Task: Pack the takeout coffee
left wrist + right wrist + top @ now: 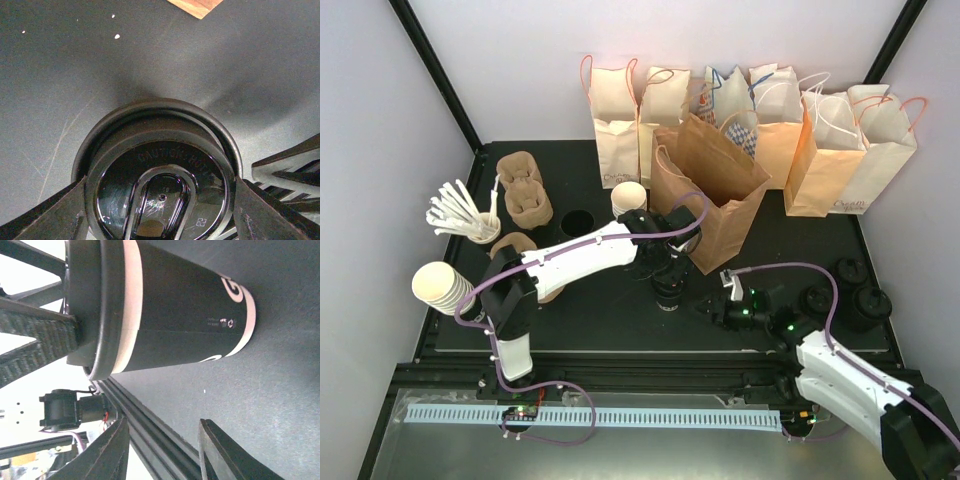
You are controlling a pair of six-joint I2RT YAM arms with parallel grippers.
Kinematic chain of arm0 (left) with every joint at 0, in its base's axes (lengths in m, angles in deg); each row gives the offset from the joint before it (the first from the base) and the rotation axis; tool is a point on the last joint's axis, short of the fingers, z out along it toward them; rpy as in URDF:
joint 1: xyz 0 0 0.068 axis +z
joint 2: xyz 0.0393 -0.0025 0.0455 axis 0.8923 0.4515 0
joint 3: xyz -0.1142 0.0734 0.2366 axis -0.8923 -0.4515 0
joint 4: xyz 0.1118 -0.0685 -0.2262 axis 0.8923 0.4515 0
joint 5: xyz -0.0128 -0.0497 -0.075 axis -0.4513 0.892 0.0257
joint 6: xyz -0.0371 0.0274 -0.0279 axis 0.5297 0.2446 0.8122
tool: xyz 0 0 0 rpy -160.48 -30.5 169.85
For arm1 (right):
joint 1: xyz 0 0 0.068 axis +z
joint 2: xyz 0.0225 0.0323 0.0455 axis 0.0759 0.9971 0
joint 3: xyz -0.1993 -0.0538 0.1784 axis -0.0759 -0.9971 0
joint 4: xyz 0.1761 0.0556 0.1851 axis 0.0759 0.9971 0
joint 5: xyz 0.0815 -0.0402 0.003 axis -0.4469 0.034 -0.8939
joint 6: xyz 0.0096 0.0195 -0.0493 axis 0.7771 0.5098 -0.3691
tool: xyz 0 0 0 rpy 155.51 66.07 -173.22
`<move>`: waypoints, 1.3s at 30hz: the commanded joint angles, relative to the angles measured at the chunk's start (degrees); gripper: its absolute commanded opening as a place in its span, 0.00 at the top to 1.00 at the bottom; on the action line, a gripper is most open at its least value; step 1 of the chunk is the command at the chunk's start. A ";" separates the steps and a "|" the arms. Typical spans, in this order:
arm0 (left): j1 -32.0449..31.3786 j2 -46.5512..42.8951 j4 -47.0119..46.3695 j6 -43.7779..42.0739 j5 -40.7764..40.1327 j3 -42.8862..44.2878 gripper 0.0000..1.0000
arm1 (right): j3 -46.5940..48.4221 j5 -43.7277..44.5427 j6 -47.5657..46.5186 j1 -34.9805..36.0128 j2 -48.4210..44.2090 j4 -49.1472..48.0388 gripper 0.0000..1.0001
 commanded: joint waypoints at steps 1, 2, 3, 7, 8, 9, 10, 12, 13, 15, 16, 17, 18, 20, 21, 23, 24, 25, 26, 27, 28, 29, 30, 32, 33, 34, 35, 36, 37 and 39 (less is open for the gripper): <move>0.13 2.31 4.14 1.22 -1.61 -2.03 0.36 | -1.84 -6.35 4.36 -0.17 4.22 -11.61 0.59; 0.13 2.35 3.89 1.21 -1.27 -2.28 0.36 | -1.77 -7.05 4.91 -0.16 5.69 -13.29 0.59; 0.13 2.50 3.75 1.25 -0.73 -2.31 0.36 | -1.61 -7.86 5.21 -0.15 7.02 -14.89 0.59; 0.13 2.62 3.71 2.01 0.07 -2.65 0.36 | 0.14 -8.15 5.77 -0.20 9.99 -17.70 0.59; 0.13 2.57 3.63 2.16 0.16 -2.69 0.36 | 0.92 -8.15 5.62 -0.17 10.71 -17.70 0.59; 0.13 2.41 3.54 2.25 0.13 -2.79 0.36 | 1.61 -8.38 5.37 -0.13 11.52 -17.78 0.59; 0.11 2.33 3.57 2.26 0.18 -2.73 0.37 | 2.19 -8.74 5.30 -0.14 12.34 -18.07 0.59; 0.07 2.35 3.56 2.28 0.31 -2.73 0.37 | 2.74 -8.94 5.39 -0.17 13.55 -18.71 0.59; 0.05 2.33 3.58 2.26 0.37 -2.72 0.38 | 2.79 -9.01 5.66 -0.12 13.92 -19.40 0.59; 0.05 2.37 3.55 2.22 0.48 -2.85 0.39 | 2.76 -9.12 5.97 -0.22 14.60 -20.26 0.60; 0.05 2.31 3.53 2.25 0.49 -2.92 0.39 | 2.65 -9.23 6.19 -0.16 14.83 -21.07 0.60; 0.05 2.30 3.58 2.35 0.50 -2.97 0.39 | 2.60 -9.10 6.39 -0.19 15.01 -21.31 0.60; 0.05 2.26 3.54 2.48 0.49 -3.07 0.39 | 2.83 -8.73 6.31 -0.16 15.24 -20.85 0.60; 0.05 2.22 3.50 2.80 0.57 -3.15 0.39 | 3.02 -8.01 6.44 -0.20 16.34 -20.22 0.63; 0.05 2.22 3.37 2.98 0.71 -3.19 0.39 | 2.92 -7.67 6.73 -0.22 16.94 -20.19 0.64; 0.05 2.25 3.05 3.35 1.20 -3.39 0.39 | 1.68 -7.40 8.97 -0.24 18.13 -23.12 0.64; 0.00 2.30 2.81 3.47 1.41 -3.48 0.39 | 0.99 -7.30 10.52 -0.24 18.80 -24.94 0.64; -0.08 2.35 2.61 3.55 1.49 -3.62 0.39 | 0.25 -7.25 11.94 -0.24 19.66 -26.62 0.64; -0.19 2.43 2.48 3.70 1.48 -3.68 0.39 | -0.39 -7.41 13.21 -0.23 20.34 -28.46 0.64; -0.26 2.54 2.40 3.89 1.49 -3.76 0.39 | -0.95 -7.70 14.36 -0.24 21.16 -30.36 0.64; -0.30 2.62 2.23 3.99 1.50 -3.89 0.39 | -1.48 -8.05 15.28 -0.23 21.71 -32.16 0.64; -0.35 2.69 2.07 4.16 1.57 -4.08 0.39 | -1.79 -8.20 16.00 -0.24 22.05 -33.39 0.64; -0.39 2.67 1.86 4.30 1.70 -4.37 0.39 | -2.02 -8.11 16.55 -0.18 22.19 -33.99 0.64; -0.39 2.61 1.44 4.52 2.07 -4.83 0.39 | -2.06 -7.73 17.10 -0.18 22.26 -33.78 0.64; -0.39 2.57 1.33 4.62 2.14 -5.05 0.39 | -1.88 -7.36 17.15 -0.22 22.34 -32.95 0.64; -0.47 2.57 1.11 4.63 2.27 -5.21 0.39 | -1.62 -7.22 17.02 -0.20 22.74 -31.31 0.65; -0.52 2.49 1.03 4.63 2.31 -5.32 0.39 | -1.47 -7.09 16.81 -0.20 23.28 -29.96 0.65; -0.56 2.55 0.95 4.70 2.35 -5.35 0.39 | -1.49 -6.95 16.80 -0.23 23.87 -28.74 0.66; -0.52 2.56 0.96 4.72 2.34 -5.43 0.39 | -1.60 -6.86 16.83 -0.24 24.60 -28.00 0.66; -0.65 2.76 0.87 4.84 2.37 -5.48 0.40 | -2.02 -6.72 16.82 -0.24 26.36 -27.51 0.66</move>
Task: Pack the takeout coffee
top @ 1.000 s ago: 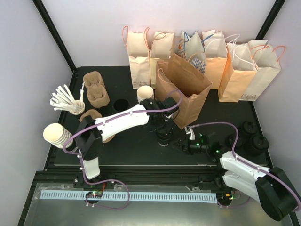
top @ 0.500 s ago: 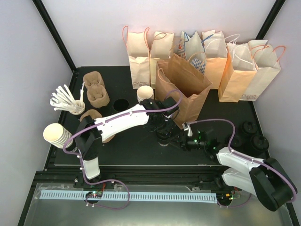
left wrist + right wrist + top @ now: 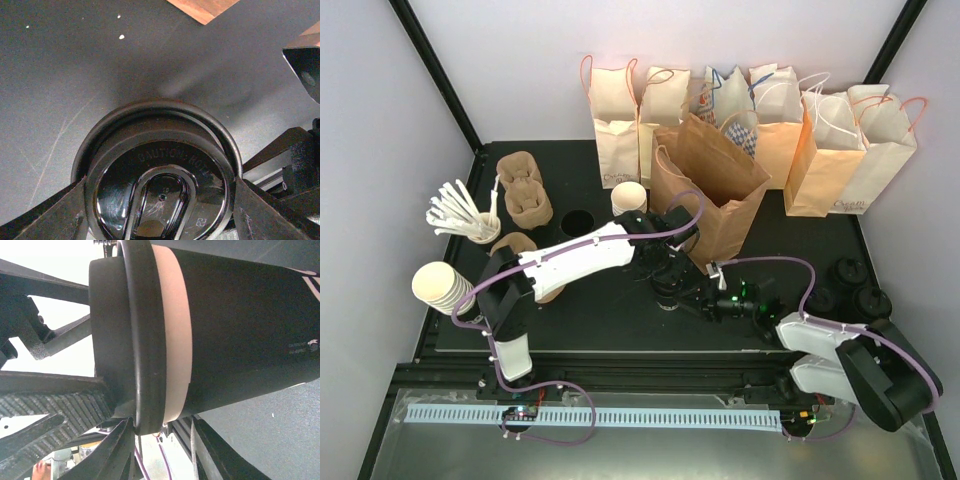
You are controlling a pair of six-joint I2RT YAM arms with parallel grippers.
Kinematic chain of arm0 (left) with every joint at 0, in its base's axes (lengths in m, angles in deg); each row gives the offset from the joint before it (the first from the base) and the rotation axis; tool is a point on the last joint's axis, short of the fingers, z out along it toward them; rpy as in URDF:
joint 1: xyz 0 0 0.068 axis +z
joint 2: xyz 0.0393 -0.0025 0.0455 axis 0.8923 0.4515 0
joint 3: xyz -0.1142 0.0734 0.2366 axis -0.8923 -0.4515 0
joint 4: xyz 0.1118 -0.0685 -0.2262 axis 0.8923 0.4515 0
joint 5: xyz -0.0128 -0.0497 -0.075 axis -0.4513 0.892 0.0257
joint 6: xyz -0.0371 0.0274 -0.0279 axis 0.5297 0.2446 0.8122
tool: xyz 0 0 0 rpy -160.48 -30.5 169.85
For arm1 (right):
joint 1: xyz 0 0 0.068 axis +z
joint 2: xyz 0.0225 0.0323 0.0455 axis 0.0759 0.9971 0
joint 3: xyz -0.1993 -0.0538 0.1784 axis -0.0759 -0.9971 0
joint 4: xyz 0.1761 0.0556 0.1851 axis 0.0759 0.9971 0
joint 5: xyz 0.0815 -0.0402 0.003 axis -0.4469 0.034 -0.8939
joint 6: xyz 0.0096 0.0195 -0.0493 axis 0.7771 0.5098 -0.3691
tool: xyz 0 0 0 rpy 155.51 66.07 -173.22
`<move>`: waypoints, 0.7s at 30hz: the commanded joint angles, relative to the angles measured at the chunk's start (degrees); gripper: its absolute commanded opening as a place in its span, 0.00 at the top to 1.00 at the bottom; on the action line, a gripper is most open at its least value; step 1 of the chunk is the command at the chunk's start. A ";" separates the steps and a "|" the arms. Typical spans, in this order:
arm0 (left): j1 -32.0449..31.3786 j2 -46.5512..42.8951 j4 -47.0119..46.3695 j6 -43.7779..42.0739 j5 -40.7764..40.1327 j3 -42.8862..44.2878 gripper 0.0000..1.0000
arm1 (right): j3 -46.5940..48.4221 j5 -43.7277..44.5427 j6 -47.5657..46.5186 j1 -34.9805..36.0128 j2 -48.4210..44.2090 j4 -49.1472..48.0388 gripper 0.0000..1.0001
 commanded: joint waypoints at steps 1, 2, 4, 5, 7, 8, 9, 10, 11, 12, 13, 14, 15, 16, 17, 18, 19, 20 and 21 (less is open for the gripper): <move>-0.61 3.71 3.39 1.91 2.04 -3.64 0.40 | -1.46 2.57 0.94 -0.24 4.51 5.03 0.66; -0.65 3.78 3.32 1.91 2.00 -3.69 0.39 | -2.00 2.45 1.08 -0.24 5.55 4.55 0.66; -0.74 3.79 3.07 1.95 2.12 -3.95 0.40 | -3.35 1.99 1.56 -0.24 8.12 1.66 0.66; -0.78 3.83 2.94 1.98 2.11 -4.07 0.40 | -4.18 1.88 1.87 -0.24 9.67 -0.04 0.66; -0.95 3.95 2.67 1.88 2.09 -4.40 0.40 | -5.71 1.60 1.96 -0.26 13.26 -2.17 0.67; -1.03 4.03 2.58 1.88 2.09 -4.60 0.40 | -6.15 1.52 1.79 -0.24 14.57 -3.16 0.67; -1.12 4.20 2.48 1.80 2.05 -4.66 0.40 | -6.50 1.44 1.76 -0.24 15.79 -3.83 0.67; -1.26 4.34 2.47 1.71 1.89 -4.85 0.40 | -6.87 1.35 1.82 -0.24 16.79 -4.79 0.67; -1.43 4.59 2.47 1.62 1.74 -4.88 0.40 | -7.14 1.38 1.99 -0.30 17.76 -5.58 0.67; -1.55 4.87 2.54 1.53 1.48 -4.85 0.40 | -7.47 1.46 2.23 -0.33 18.39 -6.36 0.68; -1.72 5.19 2.61 1.47 1.25 -4.76 0.40 | -7.69 1.45 2.40 -0.33 18.96 -7.00 0.68; -1.82 5.63 2.69 1.42 0.99 -4.78 0.40 | -7.77 1.43 2.49 -0.41 19.41 -7.31 0.68; -1.96 5.95 2.73 1.38 0.85 -4.77 0.40 | -7.83 1.35 2.46 -0.47 19.72 -7.05 0.68; -2.06 6.25 2.72 1.29 0.71 -4.82 0.40 | -7.84 1.34 2.43 -0.68 20.11 -6.74 0.68; -2.10 6.54 2.62 1.25 0.73 -4.87 0.40 | -7.88 1.34 2.42 -0.90 20.53 -6.43 0.68; -2.18 6.74 2.52 1.19 0.66 -4.91 0.40 | -8.05 1.27 2.36 -1.28 21.00 -6.28 0.68; -2.24 7.00 2.45 1.12 0.71 -4.94 0.40 | -8.18 1.00 2.36 -1.61 21.94 -6.03 0.68; -2.28 7.23 2.29 1.07 0.73 -4.91 0.40 | -8.34 0.72 2.25 -1.92 22.66 -5.91 0.68; -2.28 7.48 2.22 1.02 0.79 -4.96 0.40 | -8.43 0.38 2.14 -2.11 23.65 -5.85 0.68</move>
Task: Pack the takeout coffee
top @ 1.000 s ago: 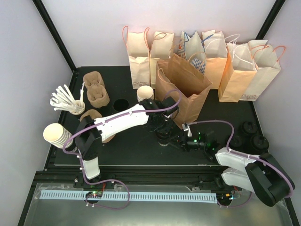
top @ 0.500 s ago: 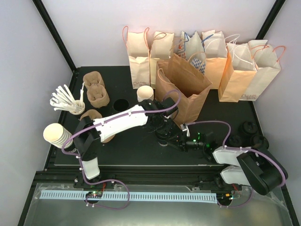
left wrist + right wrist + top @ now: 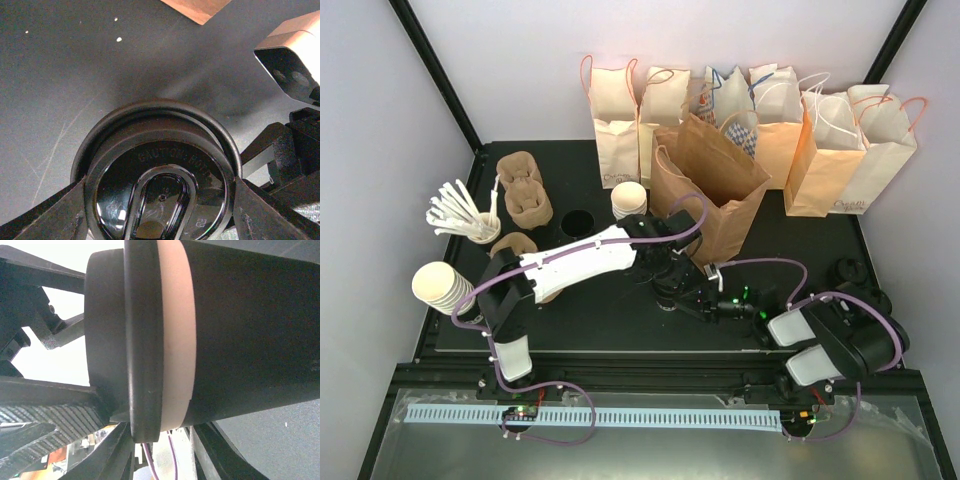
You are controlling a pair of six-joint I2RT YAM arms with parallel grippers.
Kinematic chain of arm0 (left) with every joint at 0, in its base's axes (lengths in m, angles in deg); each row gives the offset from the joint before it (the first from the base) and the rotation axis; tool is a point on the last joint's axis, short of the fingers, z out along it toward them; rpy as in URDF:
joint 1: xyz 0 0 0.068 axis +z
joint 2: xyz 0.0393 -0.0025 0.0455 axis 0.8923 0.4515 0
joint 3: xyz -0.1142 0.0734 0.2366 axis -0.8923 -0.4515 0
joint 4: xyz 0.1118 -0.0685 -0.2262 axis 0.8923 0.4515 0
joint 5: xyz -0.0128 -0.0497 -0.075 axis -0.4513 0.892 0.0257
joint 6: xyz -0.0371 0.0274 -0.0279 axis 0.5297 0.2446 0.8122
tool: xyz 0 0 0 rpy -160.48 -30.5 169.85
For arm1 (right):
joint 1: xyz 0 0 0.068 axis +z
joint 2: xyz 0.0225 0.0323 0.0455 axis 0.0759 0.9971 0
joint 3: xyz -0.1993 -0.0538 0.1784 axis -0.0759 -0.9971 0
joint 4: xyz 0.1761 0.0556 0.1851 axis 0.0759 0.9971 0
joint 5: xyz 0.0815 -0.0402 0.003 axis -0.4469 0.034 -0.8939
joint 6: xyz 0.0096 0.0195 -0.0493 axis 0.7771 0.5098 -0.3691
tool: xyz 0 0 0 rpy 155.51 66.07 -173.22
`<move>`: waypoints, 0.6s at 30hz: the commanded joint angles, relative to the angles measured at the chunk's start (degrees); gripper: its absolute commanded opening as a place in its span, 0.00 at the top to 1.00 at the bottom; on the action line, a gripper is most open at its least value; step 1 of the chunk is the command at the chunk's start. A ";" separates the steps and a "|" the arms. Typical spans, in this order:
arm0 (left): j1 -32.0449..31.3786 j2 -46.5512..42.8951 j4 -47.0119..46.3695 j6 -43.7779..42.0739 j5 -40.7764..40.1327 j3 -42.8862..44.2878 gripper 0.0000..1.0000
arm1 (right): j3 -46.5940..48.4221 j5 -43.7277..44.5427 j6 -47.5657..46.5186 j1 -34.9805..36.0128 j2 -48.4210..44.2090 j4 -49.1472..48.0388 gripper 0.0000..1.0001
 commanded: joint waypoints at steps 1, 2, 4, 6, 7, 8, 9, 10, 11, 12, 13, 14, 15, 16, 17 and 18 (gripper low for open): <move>-0.95 7.64 2.85 1.31 2.30 -4.36 0.40 | -3.96 6.49 -1.07 -0.58 8.30 20.91 0.67; -1.02 7.88 2.76 1.23 2.38 -4.39 0.40 | -4.14 6.35 -0.97 -0.69 9.21 20.52 0.67; -1.04 8.29 2.56 1.05 2.56 -4.53 0.40 | -4.62 6.23 -0.68 -0.78 10.66 19.83 0.67; -1.04 8.46 2.35 1.00 2.65 -4.77 0.40 | -4.85 6.15 -0.73 -0.80 11.54 19.80 0.67; -1.04 8.37 2.29 0.92 2.65 -4.88 0.40 | -4.86 6.15 -0.84 -0.81 11.77 20.00 0.67; -1.08 8.34 2.27 0.85 2.58 -4.85 0.40 | -4.86 6.16 -0.85 -0.82 11.76 20.06 0.67; -1.04 8.35 2.23 0.74 2.52 -4.88 0.40 | -4.74 6.14 -0.97 -0.88 11.50 20.18 0.67; -1.08 8.39 2.32 0.66 2.46 -4.84 0.41 | -4.46 6.07 -1.12 -0.88 10.76 20.86 0.67; -1.04 8.41 2.56 0.53 2.40 -4.46 0.40 | -3.95 5.91 -1.47 -0.89 9.36 21.81 0.67; -1.04 8.45 2.88 0.41 2.26 -3.93 0.41 | -3.09 5.92 -2.55 -0.82 7.44 23.98 0.67; -1.02 8.53 3.36 0.20 2.01 -3.25 0.41 | -1.89 6.19 -4.08 -0.80 4.45 27.72 0.67; -1.03 8.65 4.28 -0.06 1.55 -2.40 0.40 | 0.05 6.78 -6.64 -0.83 0.81 34.85 0.67; -0.99 8.75 5.01 -0.34 1.12 -1.35 0.40 | 2.28 7.66 -9.82 -0.80 -4.62 41.88 0.66; -0.91 8.92 6.00 -0.59 0.64 -0.23 0.40 | 5.09 9.06 -13.19 -0.80 -9.06 48.47 0.65; -0.75 9.13 7.03 -0.78 0.24 1.14 0.40 | 7.86 11.03 -16.43 -0.80 -13.24 55.60 0.62; -0.58 9.27 7.74 -0.98 0.07 2.32 0.40 | 10.11 12.47 -18.78 -0.80 -16.70 61.57 0.59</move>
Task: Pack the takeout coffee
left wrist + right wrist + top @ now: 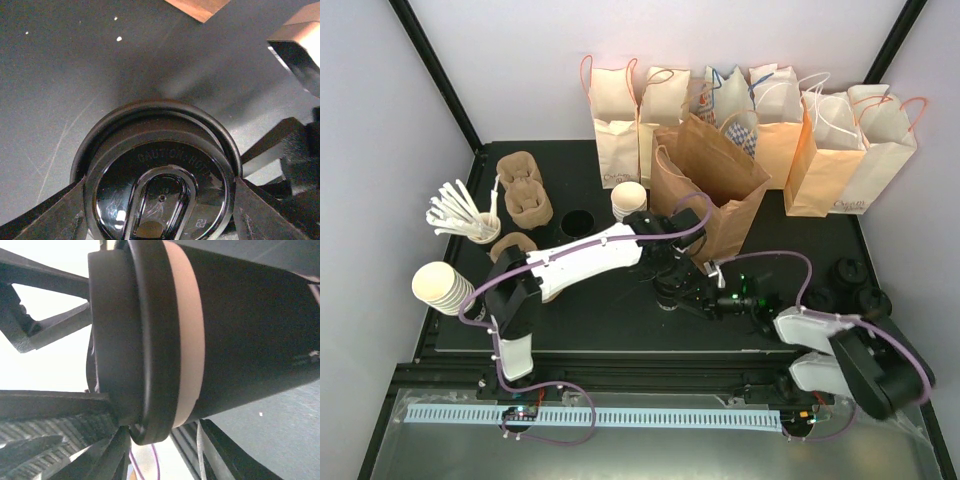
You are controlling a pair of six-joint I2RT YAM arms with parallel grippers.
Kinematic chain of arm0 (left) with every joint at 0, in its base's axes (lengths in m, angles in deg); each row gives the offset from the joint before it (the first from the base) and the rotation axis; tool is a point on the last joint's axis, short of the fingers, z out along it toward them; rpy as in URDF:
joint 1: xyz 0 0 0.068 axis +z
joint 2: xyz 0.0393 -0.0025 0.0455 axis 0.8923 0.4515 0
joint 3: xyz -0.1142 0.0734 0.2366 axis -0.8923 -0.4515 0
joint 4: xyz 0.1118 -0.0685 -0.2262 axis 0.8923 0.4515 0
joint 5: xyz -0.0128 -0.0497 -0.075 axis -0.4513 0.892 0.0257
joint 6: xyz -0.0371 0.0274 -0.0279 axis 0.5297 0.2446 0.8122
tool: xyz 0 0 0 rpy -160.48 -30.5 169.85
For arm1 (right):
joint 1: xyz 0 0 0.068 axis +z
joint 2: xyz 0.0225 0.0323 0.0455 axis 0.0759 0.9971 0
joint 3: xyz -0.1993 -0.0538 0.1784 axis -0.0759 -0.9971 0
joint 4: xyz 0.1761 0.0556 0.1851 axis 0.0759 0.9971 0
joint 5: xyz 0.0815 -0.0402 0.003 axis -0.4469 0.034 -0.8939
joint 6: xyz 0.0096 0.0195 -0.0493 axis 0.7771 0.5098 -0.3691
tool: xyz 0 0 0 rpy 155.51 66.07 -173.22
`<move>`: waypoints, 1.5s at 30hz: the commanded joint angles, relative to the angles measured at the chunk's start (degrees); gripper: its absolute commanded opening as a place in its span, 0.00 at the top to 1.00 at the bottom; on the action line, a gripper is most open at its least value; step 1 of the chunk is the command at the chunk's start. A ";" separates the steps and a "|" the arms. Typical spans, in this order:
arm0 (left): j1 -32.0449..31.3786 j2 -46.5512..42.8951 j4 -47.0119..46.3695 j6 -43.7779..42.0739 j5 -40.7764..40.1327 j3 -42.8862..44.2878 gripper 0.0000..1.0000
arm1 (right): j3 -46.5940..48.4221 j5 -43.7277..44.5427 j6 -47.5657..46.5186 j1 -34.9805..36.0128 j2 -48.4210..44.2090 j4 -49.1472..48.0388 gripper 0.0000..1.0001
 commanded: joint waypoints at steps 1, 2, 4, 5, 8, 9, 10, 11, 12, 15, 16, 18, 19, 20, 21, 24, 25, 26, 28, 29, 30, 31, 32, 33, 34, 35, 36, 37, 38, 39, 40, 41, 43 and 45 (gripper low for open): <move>-0.15 7.54 6.15 -0.67 0.54 0.65 0.40 | 7.50 14.32 -14.29 0.29 -11.74 47.78 0.57; -0.04 7.50 6.59 -0.95 0.53 1.69 0.40 | 8.28 14.47 -15.11 0.25 -13.69 50.54 0.56; 0.10 7.69 7.69 -1.31 0.43 3.80 0.40 | 8.60 13.87 -16.03 0.29 -16.37 54.48 0.55; 0.10 7.91 8.26 -1.64 0.48 5.00 0.40 | 8.32 13.75 -16.35 0.29 -17.76 55.95 0.55; 0.10 8.24 10.08 -2.47 0.14 7.58 0.39 | 7.42 14.88 -16.43 0.29 -23.18 58.72 0.54; 0.10 8.26 10.51 -2.69 0.20 7.99 0.34 | 7.20 15.03 -16.11 0.29 -24.81 58.91 0.54; 0.10 8.35 10.97 -2.93 0.18 8.38 0.29 | 7.28 15.13 -15.97 0.27 -26.06 58.98 0.53; 0.10 8.45 11.50 -3.04 0.13 8.64 0.25 | 7.64 15.36 -15.98 0.31 -26.82 59.26 0.52; 0.15 8.49 11.70 -3.16 0.19 8.81 0.23 | 8.33 15.55 -16.25 0.28 -27.07 59.56 0.52; 0.10 7.69 11.56 -3.25 0.64 8.88 0.20 | 10.50 15.41 -18.35 0.29 -25.80 60.75 0.52; 0.10 7.50 11.71 -3.24 0.80 9.21 0.19 | 11.54 15.39 -19.28 0.29 -25.21 61.52 0.52; 0.10 7.33 14.29 -2.97 1.37 12.65 0.19 | 13.63 16.28 -21.17 0.29 -24.53 63.89 0.51; 0.10 7.28 15.64 -2.80 1.35 14.61 0.18 | 14.56 16.81 -21.87 0.29 -24.64 64.82 0.51; 0.10 7.24 16.82 -2.60 1.14 16.35 0.17 | 15.27 17.21 -22.35 0.29 -24.88 65.44 0.51; 0.15 7.25 17.96 -2.36 0.91 17.91 0.14 | 15.81 17.45 -22.72 0.29 -25.09 65.94 0.51; 0.36 7.54 20.99 -1.91 0.61 22.13 0.06 | 17.40 18.02 -23.72 0.29 -25.79 67.94 0.51; 0.47 7.31 21.58 -1.81 0.53 22.94 0.06 | 18.05 18.31 -24.23 0.29 -25.93 68.98 0.50; 0.50 6.94 21.95 -1.67 0.62 23.57 0.04 | 18.80 18.67 -24.90 0.34 -26.14 70.15 0.49; 0.62 5.83 22.99 -1.23 0.78 25.01 0.02 | 20.56 20.03 -26.57 0.29 -26.62 72.77 0.46; 0.75 5.05 23.58 -0.98 0.74 25.74 0.02 | 21.94 21.16 -27.87 0.29 -26.78 74.56 0.42; 0.99 4.18 24.01 -0.76 0.67 26.37 0.01 | 23.87 22.41 -29.26 0.34 -26.77 76.77 0.38; 1.31 3.05 24.45 -0.54 0.47 26.69 0.02 | 26.09 23.79 -30.66 0.42 -26.58 79.07 0.35; 1.90 1.72 24.75 -0.35 0.14 26.68 0.01 | 28.76 25.58 -32.08 0.64 -26.08 81.40 0.32; 2.72 0.39 25.11 -0.22 -0.10 26.60 0.02 | 31.35 27.64 -33.10 0.91 -25.41 83.75 0.28; 3.60 -1.18 25.46 0.01 -0.59 26.50 0.02 | 34.17 29.51 -34.07 1.29 -24.36 85.89 0.25; 4.60 -3.07 25.57 0.19 -1.63 26.49 0.02 | 36.89 31.14 -34.79 1.76 -23.06 87.97 0.22; 5.50 -5.18 25.43 0.31 -2.93 26.49 0.02 | 39.47 32.80 -35.21 2.46 -21.54 89.57 0.19; 6.41 -7.65 25.03 0.43 -4.09 26.42 0.02 | 42.06 34.75 -35.42 3.52 -19.79 91.28 0.15; 7.57 -9.93 24.37 0.39 -5.39 26.08 0.01 | 44.55 36.89 -35.67 4.87 -17.88 93.07 0.10; 8.35 -12.48 23.04 0.16 -6.21 25.41 0.01 | 47.35 39.53 -35.69 6.58 -15.73 94.71 0.05; 8.99 -15.09 21.50 0.06 -7.30 24.29 0.01 | 50.12 42.23 -35.52 8.60 -13.59 96.61 0.02; 9.50 -17.62 19.75 -0.14 -8.49 22.85 0.01 | 52.89 45.07 -35.18 10.74 -11.15 98.42 0.00; 10.84 -23.45 16.20 -0.09 -9.68 19.13 0.01 | 58.06 50.24 -34.18 14.97 -6.60 101.44 0.00; 13.11 -27.84 12.95 1.08 -9.76 15.09 0.01 | 62.22 53.13 -33.10 17.83 -2.42 103.53 0.00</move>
